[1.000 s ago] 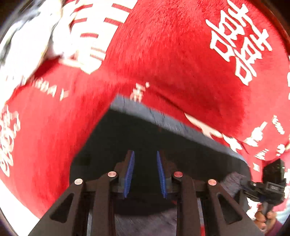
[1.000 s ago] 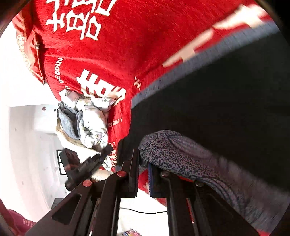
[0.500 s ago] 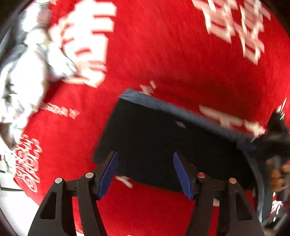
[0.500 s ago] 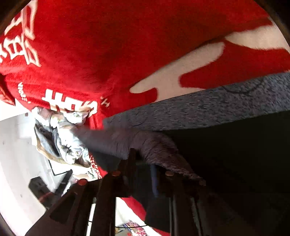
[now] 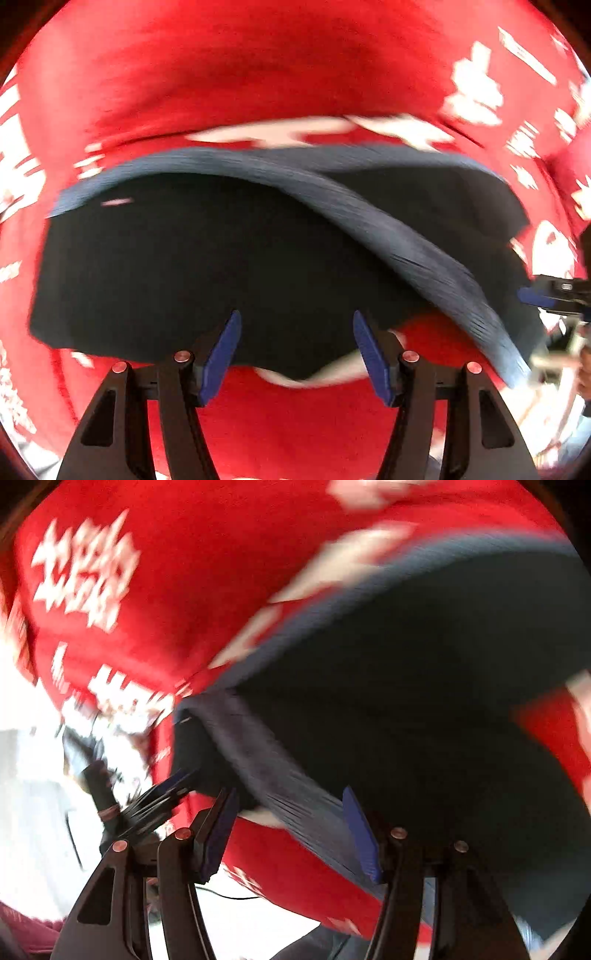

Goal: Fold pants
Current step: 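Lift the waistband with both tools and fold it over onto the trouser legs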

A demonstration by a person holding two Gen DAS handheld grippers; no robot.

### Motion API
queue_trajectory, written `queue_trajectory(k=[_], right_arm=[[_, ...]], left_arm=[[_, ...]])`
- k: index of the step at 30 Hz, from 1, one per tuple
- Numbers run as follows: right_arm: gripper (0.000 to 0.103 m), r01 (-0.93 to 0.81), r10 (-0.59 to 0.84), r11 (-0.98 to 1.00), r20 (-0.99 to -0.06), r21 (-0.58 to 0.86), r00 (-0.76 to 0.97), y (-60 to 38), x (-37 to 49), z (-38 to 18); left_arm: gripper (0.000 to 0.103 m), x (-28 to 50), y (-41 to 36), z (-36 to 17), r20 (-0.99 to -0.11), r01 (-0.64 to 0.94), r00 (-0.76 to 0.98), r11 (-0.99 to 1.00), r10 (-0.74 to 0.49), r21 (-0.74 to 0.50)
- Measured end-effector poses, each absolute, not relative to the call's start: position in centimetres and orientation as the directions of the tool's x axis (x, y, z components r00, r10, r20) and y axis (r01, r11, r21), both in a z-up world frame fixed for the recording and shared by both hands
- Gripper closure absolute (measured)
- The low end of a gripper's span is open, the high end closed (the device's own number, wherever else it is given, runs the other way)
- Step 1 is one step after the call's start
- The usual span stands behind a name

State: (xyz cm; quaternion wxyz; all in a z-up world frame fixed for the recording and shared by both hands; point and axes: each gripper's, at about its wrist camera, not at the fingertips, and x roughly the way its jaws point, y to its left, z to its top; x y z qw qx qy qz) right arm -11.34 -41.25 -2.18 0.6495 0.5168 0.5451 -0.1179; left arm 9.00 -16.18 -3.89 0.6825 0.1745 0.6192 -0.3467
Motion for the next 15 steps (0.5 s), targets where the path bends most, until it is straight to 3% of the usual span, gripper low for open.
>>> queue_trajectory(k=[6, 11, 15], right_arm=[[0.04, 0.846, 0.245, 0.287, -0.888, 0.449, 0.388, -42.0, -24.9, -1.5], [0.04, 0.907, 0.156, 0.185, -0.922, 0.379, 0.354, -40.9, -33.7, -2.8], [0.04, 0.907, 0.201, 0.121, -0.904, 0.404, 0.377, -41.0, -37.4, -5.3]], left_arm=[[0.039, 3.4, -22.0, -5.4, -0.926, 0.712, -0.178, 0.606, -0.332, -0.354], [0.039, -1.1, -24.3, -6.3, -0.921, 0.718, -0.201, 0.59, -0.333, -0.37], [0.039, -3.2, -25.6, -7.6, -0.928, 0.736, -0.222, 0.572, -0.299, -0.361]])
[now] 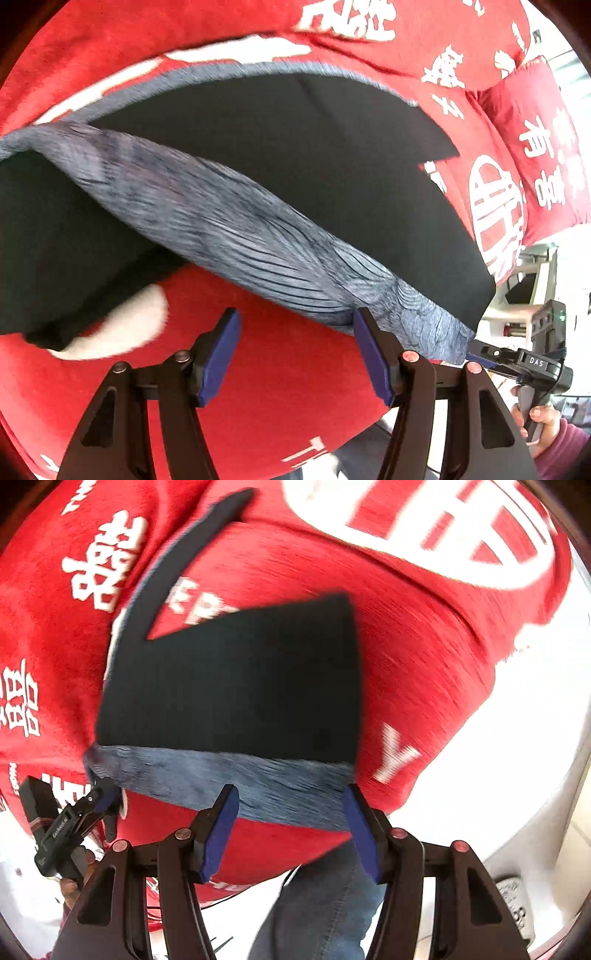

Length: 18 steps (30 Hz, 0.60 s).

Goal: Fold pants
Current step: 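Lift the waistband with both tools and fold it over onto the trouser legs, then lower the folded trousers onto the blanket and open both tools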

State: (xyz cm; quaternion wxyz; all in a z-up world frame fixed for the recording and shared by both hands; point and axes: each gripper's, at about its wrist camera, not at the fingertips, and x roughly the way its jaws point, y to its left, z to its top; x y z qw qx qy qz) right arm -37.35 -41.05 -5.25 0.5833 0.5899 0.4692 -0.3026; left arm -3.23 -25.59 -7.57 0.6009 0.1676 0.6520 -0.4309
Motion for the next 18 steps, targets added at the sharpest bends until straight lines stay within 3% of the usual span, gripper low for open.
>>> queue_trajectory(k=[3, 4, 5, 6, 7, 11, 18], right_arm=[[0.04, 0.893, 0.262, 0.132, -0.884, 0.431, 0.388, -41.2, -37.6, -7.0], [0.045, 0.88, 0.288, 0.112, -0.863, 0.461, 0.415, -41.2, -37.9, -7.6], [0.054, 0.863, 0.313, 0.087, -0.836, 0.497, 0.45, -41.2, -37.6, -8.0], [0.08, 0.838, 0.339, 0.066, -0.802, 0.541, 0.491, -41.4, -37.6, -8.1], [0.084, 0.808, 0.358, 0.052, -0.766, 0.588, 0.534, -41.5, -37.5, -7.4], [0.086, 0.702, 0.372, 0.059, -0.668, 0.71, 0.645, -44.3, -35.4, -3.2], [0.086, 0.608, 0.321, 0.163, -0.624, 0.777, 0.712, -56.5, -27.8, 1.3]], left_arm=[[0.039, -4.1, -26.6, -8.1, -0.927, 0.742, -0.229, 0.564, -0.296, -0.363], [0.039, -4.5, -27.0, -8.1, -0.927, 0.744, -0.228, 0.56, -0.298, -0.364], [0.039, -4.7, -27.3, -8.0, -0.924, 0.745, -0.233, 0.555, -0.303, -0.37], [0.039, -4.8, -27.5, -7.9, -0.917, 0.737, -0.247, 0.554, -0.314, -0.388], [0.039, -5.0, -27.9, -7.7, -0.903, 0.719, -0.271, 0.555, -0.332, -0.42], [0.039, -4.7, -30.3, -5.7, -0.882, 0.694, -0.272, 0.557, -0.384, -0.456], [0.039, 0.6, -36.9, -2.7, -0.897, 0.698, -0.126, 0.604, -0.424, -0.384]])
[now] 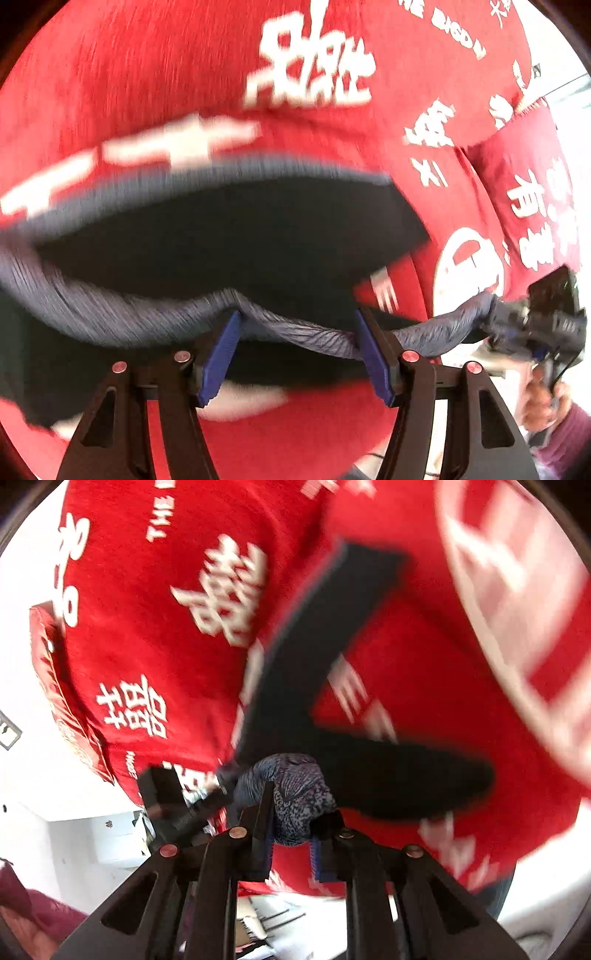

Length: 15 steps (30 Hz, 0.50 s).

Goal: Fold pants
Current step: 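Lower the folded trousers onto the blanket and open both tools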

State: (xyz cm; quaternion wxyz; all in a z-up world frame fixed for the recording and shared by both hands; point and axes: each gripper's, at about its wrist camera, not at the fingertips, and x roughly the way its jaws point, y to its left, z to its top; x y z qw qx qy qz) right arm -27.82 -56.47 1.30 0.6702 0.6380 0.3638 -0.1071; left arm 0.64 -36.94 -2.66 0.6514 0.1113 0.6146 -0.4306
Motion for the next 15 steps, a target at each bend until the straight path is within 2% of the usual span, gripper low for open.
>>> queue_trajectory(k=[5, 7, 8, 9, 10, 12, 15], right_arm=[[0.086, 0.636, 0.305, 0.211, -0.668, 0.742, 0.679, -64.9, -20.3, -0.1], [0.078, 0.678, 0.291, 0.217, -0.71, 0.702, 0.641, -67.5, -18.0, -1.1], [0.071, 0.693, 0.287, 0.218, -0.724, 0.687, 0.627, -68.2, -17.2, -1.5], [0.05, 0.7, 0.274, 0.226, -0.734, 0.677, 0.621, -69.2, -16.3, -1.6], [0.038, 0.697, 0.265, 0.236, -0.735, 0.677, 0.624, -69.6, -16.3, -1.0], [0.038, 0.685, 0.251, 0.277, -0.739, 0.673, 0.625, -69.6, -16.0, -0.1], [0.038, 0.731, 0.231, 0.313, -0.795, 0.606, 0.561, -68.5, -17.8, 0.0]], left_arm=[[0.039, 6.7, -40.3, -0.8, -0.906, 0.666, 0.018, 0.681, -0.423, -0.305], [0.039, 8.5, -41.0, 0.2, -0.899, 0.649, 0.071, 0.704, -0.432, -0.287], [0.039, 9.0, -40.9, 0.5, -0.898, 0.646, 0.09, 0.711, -0.431, -0.277], [0.039, 9.5, -40.7, 0.9, -0.899, 0.643, 0.111, 0.72, -0.424, -0.26], [0.039, 9.7, -40.3, 1.1, -0.903, 0.641, 0.127, 0.728, -0.41, -0.241], [0.039, 9.4, -39.5, 0.8, -0.922, 0.647, 0.149, 0.74, -0.358, -0.183], [0.039, 7.9, -37.4, -1.3, -0.956, 0.651, 0.16, 0.754, -0.244, -0.083]])
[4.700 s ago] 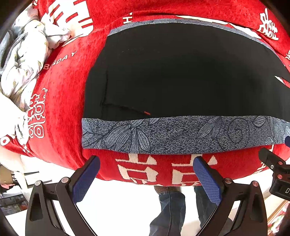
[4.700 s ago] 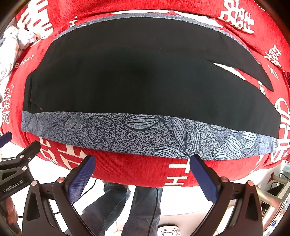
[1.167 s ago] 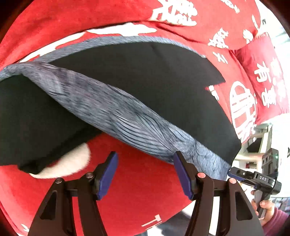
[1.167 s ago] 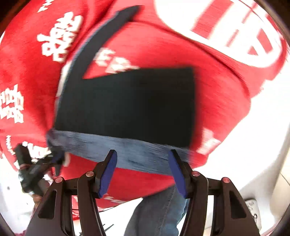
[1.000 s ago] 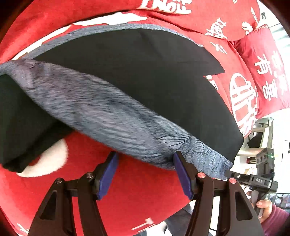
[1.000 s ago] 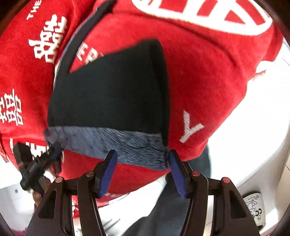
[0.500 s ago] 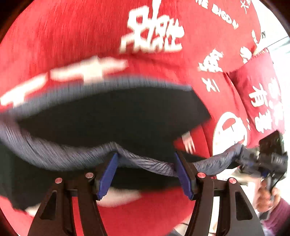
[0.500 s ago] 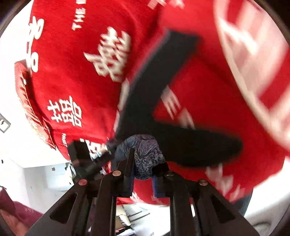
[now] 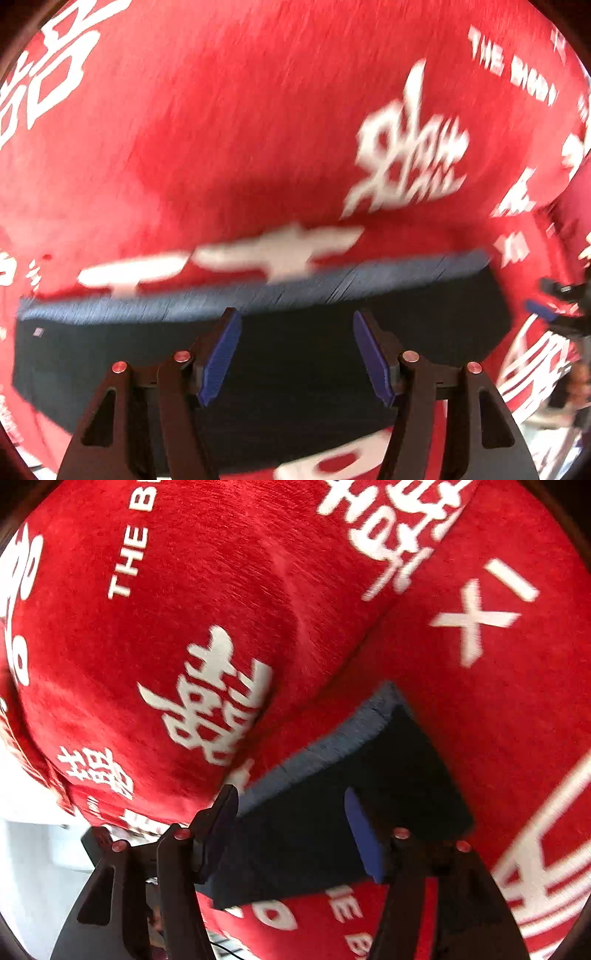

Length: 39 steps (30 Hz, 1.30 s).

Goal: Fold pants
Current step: 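Lower the folded trousers onto the blanket and open both tools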

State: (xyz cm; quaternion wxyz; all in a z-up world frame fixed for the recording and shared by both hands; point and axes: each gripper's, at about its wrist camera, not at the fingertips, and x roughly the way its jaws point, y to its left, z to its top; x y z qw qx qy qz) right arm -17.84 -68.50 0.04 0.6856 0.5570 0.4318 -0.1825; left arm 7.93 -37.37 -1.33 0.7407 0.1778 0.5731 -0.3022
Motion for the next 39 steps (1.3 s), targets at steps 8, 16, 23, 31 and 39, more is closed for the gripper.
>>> queue_trajectory(k=[8, 16, 23, 31, 39], right_arm=[[0.096, 0.838, 0.256, 0.228, -0.861, 0.495, 0.439, -67.2, -21.5, -6.6], [0.095, 0.852, 0.297, 0.267, -0.88, 0.45, 0.372, -66.8, -22.8, -7.5], [0.073, 0.77, 0.259, 0.406, -0.87, 0.493, 0.42, -65.4, -20.9, -3.2], [0.08, 0.724, 0.238, 0.561, -0.916, 0.401, 0.322, -63.9, -14.0, -7.2], [0.066, 0.711, 0.324, 0.504, -0.871, 0.49, 0.37, -61.2, -14.9, -4.5]], left_arm=[[0.039, 5.5, -33.7, -7.7, -0.993, 0.574, 0.085, 0.819, -0.079, -0.016], [0.039, 3.6, -34.2, -7.9, -0.995, 0.595, 0.088, 0.804, -0.048, 0.014], [0.039, 6.2, -35.8, -6.5, -0.98, 0.608, 0.176, 0.793, -0.09, 0.036], [0.024, 12.2, -37.6, -9.4, -0.962, 0.524, 0.273, 0.839, -0.002, 0.147], [0.024, 14.7, -26.2, -6.2, -0.956, 0.467, 0.288, 0.862, 0.062, 0.197]])
